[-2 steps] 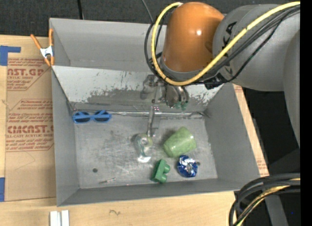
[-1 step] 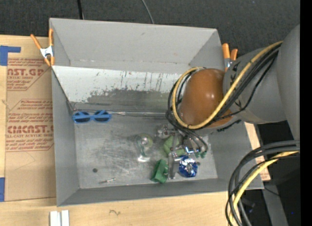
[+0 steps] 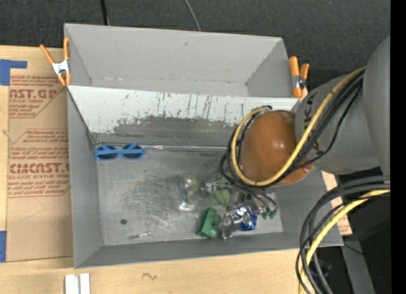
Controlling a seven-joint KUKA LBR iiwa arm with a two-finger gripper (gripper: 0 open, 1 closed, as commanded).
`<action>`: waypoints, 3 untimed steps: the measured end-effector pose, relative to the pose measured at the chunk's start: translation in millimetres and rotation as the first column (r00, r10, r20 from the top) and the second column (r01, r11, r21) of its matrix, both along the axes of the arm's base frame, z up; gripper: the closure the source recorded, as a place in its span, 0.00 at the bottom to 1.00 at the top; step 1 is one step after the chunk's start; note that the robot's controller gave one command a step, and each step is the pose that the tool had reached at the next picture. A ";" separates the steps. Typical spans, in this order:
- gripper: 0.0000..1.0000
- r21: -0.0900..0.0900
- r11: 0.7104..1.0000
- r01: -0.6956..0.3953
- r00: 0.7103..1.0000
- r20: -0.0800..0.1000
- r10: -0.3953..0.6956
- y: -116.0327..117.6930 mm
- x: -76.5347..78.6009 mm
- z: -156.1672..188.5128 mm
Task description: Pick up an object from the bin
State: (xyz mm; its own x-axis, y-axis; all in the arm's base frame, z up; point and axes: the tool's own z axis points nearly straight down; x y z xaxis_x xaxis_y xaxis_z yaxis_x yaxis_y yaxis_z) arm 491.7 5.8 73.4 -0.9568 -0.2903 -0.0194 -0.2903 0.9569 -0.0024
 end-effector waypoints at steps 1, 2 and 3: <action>0.00 -0.007 0.886 -0.464 0.886 0.004 0.464 24.8 -5.9 0.3; 1.00 -0.004 0.887 -0.462 0.887 -0.007 0.462 23.9 -8.9 -1.1; 1.00 -0.007 0.854 -0.520 0.854 -0.012 0.520 5.0 4.2 128.4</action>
Offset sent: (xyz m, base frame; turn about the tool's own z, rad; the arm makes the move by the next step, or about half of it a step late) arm -0.0121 0.0218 -0.0034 -0.4813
